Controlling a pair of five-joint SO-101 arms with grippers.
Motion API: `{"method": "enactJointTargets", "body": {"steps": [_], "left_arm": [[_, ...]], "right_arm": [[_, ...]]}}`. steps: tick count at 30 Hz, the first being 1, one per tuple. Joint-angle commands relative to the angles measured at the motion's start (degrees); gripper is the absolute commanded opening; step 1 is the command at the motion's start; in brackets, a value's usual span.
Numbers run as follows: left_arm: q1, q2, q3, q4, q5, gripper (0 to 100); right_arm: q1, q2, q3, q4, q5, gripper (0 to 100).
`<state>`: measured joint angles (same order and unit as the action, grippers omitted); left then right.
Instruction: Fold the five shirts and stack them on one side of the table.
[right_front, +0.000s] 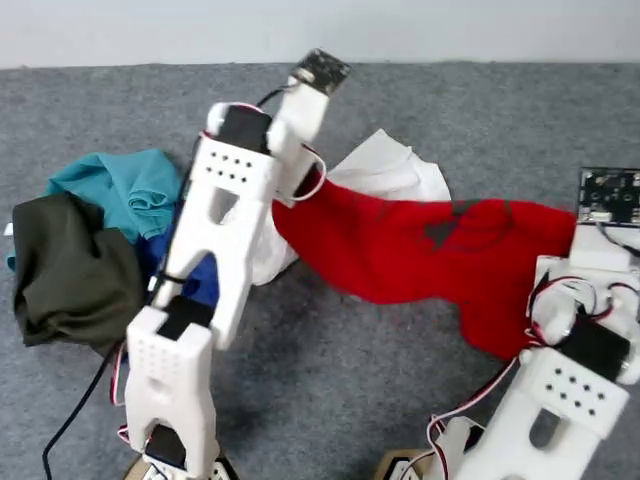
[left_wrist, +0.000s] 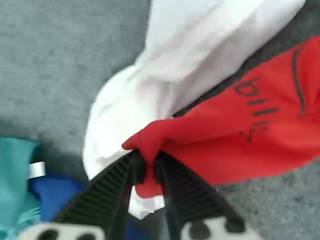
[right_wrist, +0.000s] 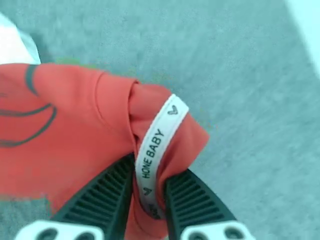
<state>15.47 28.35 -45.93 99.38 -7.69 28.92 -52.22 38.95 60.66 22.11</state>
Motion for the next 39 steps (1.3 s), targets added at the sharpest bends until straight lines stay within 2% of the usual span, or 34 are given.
{"method": "enactJointTargets", "body": {"steps": [1,5,14,18,21,26,29,32,35,39], "left_arm": [[-1.14,-9.23,-1.98,1.14,0.26,1],[-1.49,-17.14,1.19,1.23,0.26,1],[-1.76,-36.92,20.18,1.23,0.26,1],[-1.76,-45.63,33.98,1.14,0.26,1],[-1.67,-47.65,45.76,-0.79,0.18,1],[-1.49,-47.56,61.85,-9.85,-0.62,1],[-1.58,-47.56,69.41,-16.79,-2.99,1],[-1.58,-47.47,77.14,-27.34,-3.34,1],[-1.58,-44.92,82.24,-37.8,-3.34,1],[-1.67,-34.99,81.36,-48.0,-2.99,1]], "right_arm": [[-0.57,-2.59,-10.9,5.67,-0.97,0.9],[-0.57,-3.21,-20.4,13.58,-1.32,0.9],[-0.31,-3.21,-39.21,32.84,-2.55,0.9],[-0.22,-2.68,-40.35,41.27,-0.18,0.9],[-0.22,-2.59,-34.99,41.63,0.79,0.9],[-0.22,-2.59,-19.52,34.24,2.55,0.9],[-0.22,-2.42,-6.51,21.85,3.25,0.9],[-0.31,-0.31,5.1,7.43,3.16,0.9],[-0.57,4.18,10.29,-3.47,2.99,0.9],[-0.66,12.18,10.81,-14.02,1.14,0.9]]}}
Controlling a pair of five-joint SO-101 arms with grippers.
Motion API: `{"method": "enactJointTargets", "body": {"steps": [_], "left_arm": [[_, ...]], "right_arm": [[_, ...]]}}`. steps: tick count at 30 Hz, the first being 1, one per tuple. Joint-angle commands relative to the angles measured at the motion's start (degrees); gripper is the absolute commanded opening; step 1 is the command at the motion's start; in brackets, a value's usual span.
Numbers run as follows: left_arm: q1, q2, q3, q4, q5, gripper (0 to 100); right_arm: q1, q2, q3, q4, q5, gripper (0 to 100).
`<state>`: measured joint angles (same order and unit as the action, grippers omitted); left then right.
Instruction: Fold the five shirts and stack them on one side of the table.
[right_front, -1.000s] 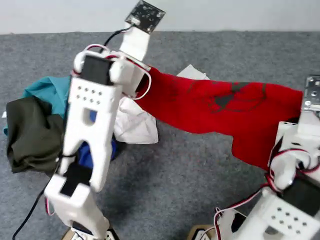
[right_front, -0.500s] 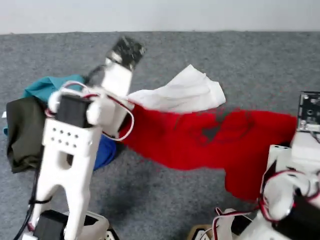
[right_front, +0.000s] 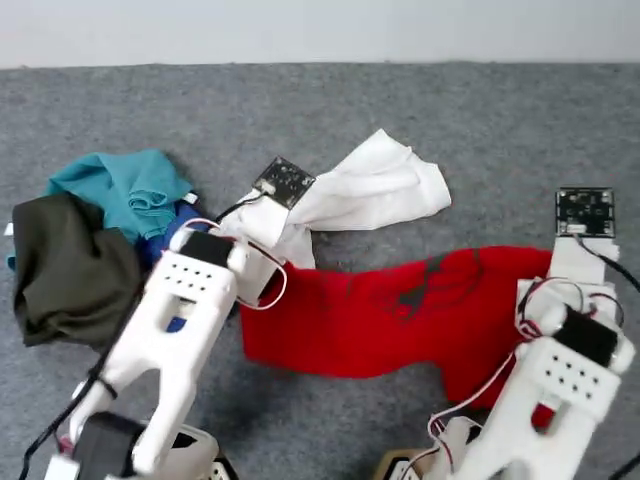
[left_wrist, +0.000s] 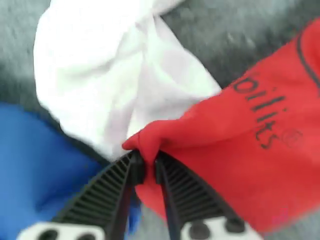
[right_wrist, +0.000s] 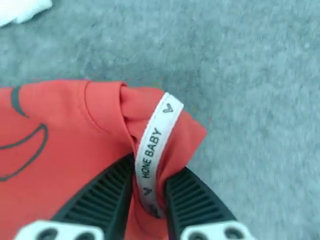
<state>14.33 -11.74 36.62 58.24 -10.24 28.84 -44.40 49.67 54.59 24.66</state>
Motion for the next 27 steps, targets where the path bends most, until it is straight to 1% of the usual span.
{"method": "enactJointTargets", "body": {"steps": [1,3,6,12,14,17,21,23,27], "left_arm": [[-0.53,8.26,-2.77,-8.35,-0.44,1],[-0.62,14.59,-7.43,-9.14,-0.44,1],[-0.62,23.91,-15.96,-7.56,-0.44,1],[-0.62,38.15,-32.75,3.34,-0.35,1],[-0.62,41.14,-37.14,6.86,-0.35,1],[-0.62,43.78,-42.15,10.46,-0.35,1],[-0.62,44.57,-44.79,12.92,-0.35,5],[-0.62,44.57,-44.79,13.8,-0.35,8],[-0.62,44.48,-44.88,16.18,-0.44,10]], "right_arm": [[-0.57,6.64,0.09,-10.07,-1.85,0.9],[-1.71,10.51,0.09,-12.79,-1.93,0.9],[-4.7,15.52,0.09,-15.6,-1.93,0.9],[-9.01,21.85,-0.62,-23.34,-1.93,0.9],[-8.92,24.13,-2.81,-23.43,-2.99,0.9],[-7.52,28.62,-7.12,-23.34,-6.86,0.9],[-6.55,35.56,-11.96,-21.93,-7.56,1.3],[-6.37,38.29,-14.42,-18.68,-7.47,5.9],[-6.37,41.01,-18.99,-11.56,-4.66,24.3]]}}
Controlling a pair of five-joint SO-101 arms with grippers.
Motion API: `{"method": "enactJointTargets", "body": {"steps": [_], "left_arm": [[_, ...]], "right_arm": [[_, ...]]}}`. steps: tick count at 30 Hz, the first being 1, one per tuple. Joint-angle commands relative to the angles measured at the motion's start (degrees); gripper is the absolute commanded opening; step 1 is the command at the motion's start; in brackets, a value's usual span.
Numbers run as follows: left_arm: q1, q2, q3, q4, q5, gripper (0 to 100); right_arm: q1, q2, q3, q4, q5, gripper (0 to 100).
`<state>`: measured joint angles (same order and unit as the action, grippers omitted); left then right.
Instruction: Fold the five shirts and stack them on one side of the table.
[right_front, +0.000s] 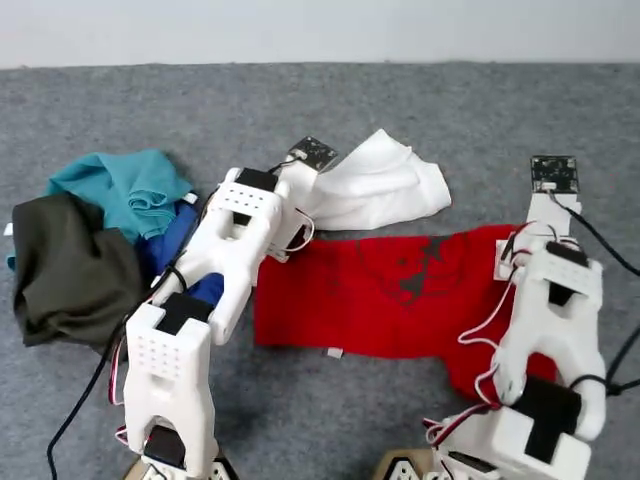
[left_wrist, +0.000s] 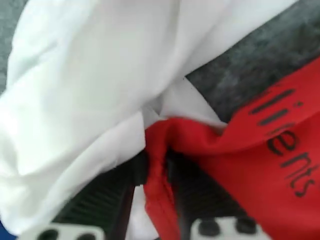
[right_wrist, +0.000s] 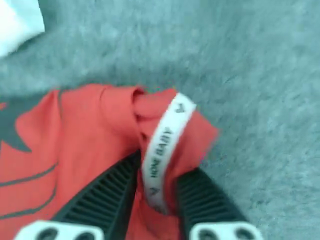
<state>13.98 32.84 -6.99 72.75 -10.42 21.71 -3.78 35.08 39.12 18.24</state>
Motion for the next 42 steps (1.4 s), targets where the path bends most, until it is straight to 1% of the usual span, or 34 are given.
{"method": "enactJointTargets", "body": {"steps": [1,4,6,12,17,19,23,26,29,32,35,40,42], "left_arm": [[-0.26,-0.09,-1.27,2.02,-0.26,10],[-0.35,-0.62,-1.98,3.87,-0.53,10],[-0.18,-2.99,-3.56,6.51,-0.62,10],[-0.97,-16.18,-5.85,8.09,-0.7,10],[-5.01,-17.23,-4.44,7.91,-0.44,10],[-5.54,-15.3,-3.74,6.68,-0.35,10],[-5.19,-8.0,-4.79,0.97,-0.26,10],[-5.1,-3.08,-10.77,-1.93,-0.26,10],[-5.1,1.41,-17.27,-1.93,-0.26,10],[-5.71,7.47,-21.49,-1.93,-0.26,14],[-6.77,13.27,-26.07,0.35,-0.18,19],[-6.86,21.71,-36.7,7.56,-0.26,20],[-6.77,24.53,-42.15,10.11,-0.53,18]], "right_arm": [[0.75,0.48,-5.01,5.14,2.64,28.8],[0.84,-0.48,-6.86,8.92,3.96,38.9],[0.84,-2.33,-8.44,12.18,3.87,42.5],[0.84,-11.3,-11.25,19.38,3.78,43.1],[0.4,-19.12,-11.25,25.54,3.69,43.1],[0.31,-21.49,-11.25,27.65,3.78,43.1],[-0.92,-24.13,-11.16,30.37,3.96,43.1],[-2.68,-24.48,-11.16,30.99,4.04,43.1],[-3.91,-24.4,-11.16,30.99,4.04,43.1],[-4.09,-24.4,-11.16,30.99,4.04,43.1],[-4.09,-24.4,-11.16,30.99,4.04,43.1],[-4.09,-24.4,-11.16,30.99,3.69,43.1],[-4.09,-24.4,-11.16,30.99,3.69,43.1]]}}
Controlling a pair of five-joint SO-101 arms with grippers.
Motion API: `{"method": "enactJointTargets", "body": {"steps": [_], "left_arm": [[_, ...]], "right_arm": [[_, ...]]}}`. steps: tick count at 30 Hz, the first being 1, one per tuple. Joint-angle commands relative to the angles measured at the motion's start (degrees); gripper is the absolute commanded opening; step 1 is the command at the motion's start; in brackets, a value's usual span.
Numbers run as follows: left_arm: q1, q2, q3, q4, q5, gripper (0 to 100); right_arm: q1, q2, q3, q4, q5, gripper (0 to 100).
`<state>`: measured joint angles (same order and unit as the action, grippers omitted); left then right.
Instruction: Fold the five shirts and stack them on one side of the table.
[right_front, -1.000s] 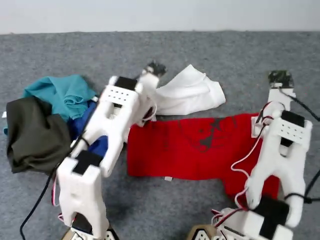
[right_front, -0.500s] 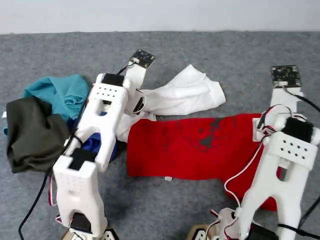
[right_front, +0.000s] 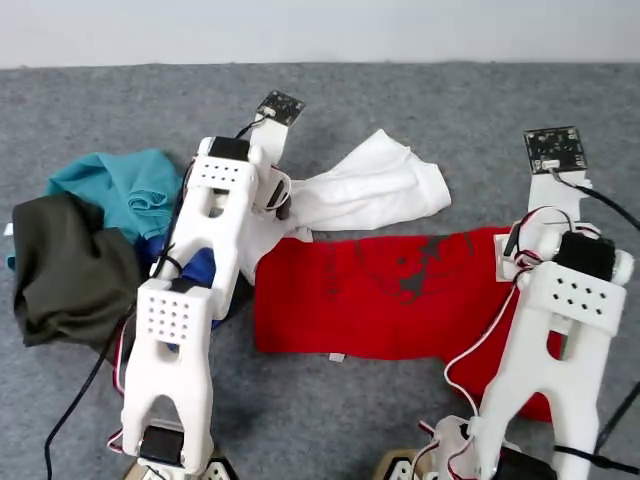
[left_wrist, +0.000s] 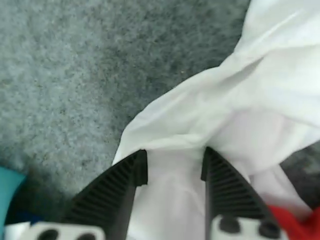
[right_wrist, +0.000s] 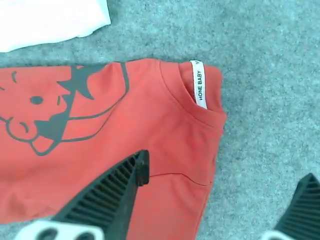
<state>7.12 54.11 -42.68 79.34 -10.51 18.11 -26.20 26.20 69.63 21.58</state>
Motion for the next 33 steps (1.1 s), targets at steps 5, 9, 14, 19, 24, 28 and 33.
{"method": "enactJointTargets", "body": {"steps": [5,9,14,19,24,28,33], "left_arm": [[-0.53,8.09,-19.47,5.71,-0.53,1],[-3.69,8.62,-30.81,11.43,-0.26,1],[-9.32,8.62,-50.77,20.92,-0.18,1],[-16.0,3.52,-50.86,21.19,0.0,1],[-14.07,3.43,-48.13,21.19,7.65,2],[-7.47,5.63,-43.56,21.19,10.11,11],[-4.31,5.89,-34.77,21.27,10.2,24]], "right_arm": [[-0.48,-2.51,0.53,-0.04,0.35,43.1],[-0.48,-2.51,3.08,-0.57,0.53,43.1],[-0.48,-2.51,4.04,-1.71,0.35,43.1],[-0.48,-2.51,4.13,-1.54,0.35,43.1],[-0.48,-2.51,4.13,-1.63,0.35,43.1],[-0.48,-2.51,4.22,-1.19,0.35,43.1],[-0.4,-2.51,4.22,-1.19,0.44,43.1]]}}
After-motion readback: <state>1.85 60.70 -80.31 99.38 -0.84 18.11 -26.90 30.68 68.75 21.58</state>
